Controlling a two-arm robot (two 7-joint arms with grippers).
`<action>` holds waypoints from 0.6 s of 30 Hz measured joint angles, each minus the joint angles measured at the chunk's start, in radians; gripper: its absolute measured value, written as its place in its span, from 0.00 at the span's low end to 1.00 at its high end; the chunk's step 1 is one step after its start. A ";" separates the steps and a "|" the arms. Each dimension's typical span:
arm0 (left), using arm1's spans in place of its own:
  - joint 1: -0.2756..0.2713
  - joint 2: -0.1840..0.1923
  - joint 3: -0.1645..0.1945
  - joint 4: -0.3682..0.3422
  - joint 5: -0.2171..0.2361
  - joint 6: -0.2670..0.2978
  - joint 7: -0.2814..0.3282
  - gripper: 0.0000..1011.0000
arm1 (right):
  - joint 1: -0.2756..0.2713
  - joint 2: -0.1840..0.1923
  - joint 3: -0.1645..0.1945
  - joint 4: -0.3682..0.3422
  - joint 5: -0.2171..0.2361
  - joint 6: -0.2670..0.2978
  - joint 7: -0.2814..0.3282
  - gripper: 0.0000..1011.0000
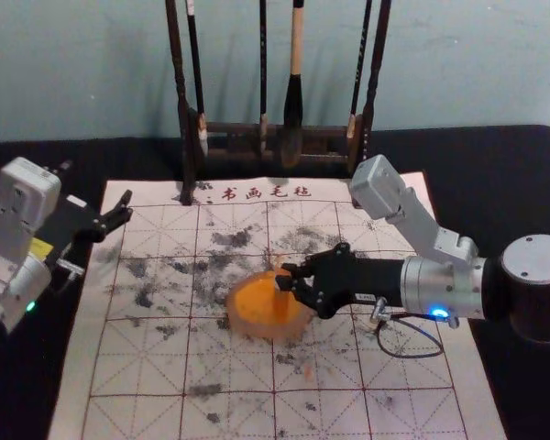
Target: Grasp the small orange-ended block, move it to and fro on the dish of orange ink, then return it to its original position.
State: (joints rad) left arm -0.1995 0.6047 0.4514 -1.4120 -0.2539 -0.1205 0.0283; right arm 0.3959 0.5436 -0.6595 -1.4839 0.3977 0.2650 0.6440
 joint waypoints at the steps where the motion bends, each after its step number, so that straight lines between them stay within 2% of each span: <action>1: 0.000 0.000 0.000 0.000 0.000 0.000 0.000 0.99 | 0.000 0.000 -0.001 -0.001 0.001 0.000 0.001 0.12; 18: 0.000 0.000 0.000 0.000 0.000 0.000 0.000 0.99 | 0.023 -0.034 -0.032 0.022 -0.004 0.005 0.002 0.12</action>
State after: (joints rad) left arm -0.1995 0.6047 0.4514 -1.4119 -0.2539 -0.1205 0.0283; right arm 0.4192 0.5100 -0.6910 -1.4617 0.3933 0.2700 0.6462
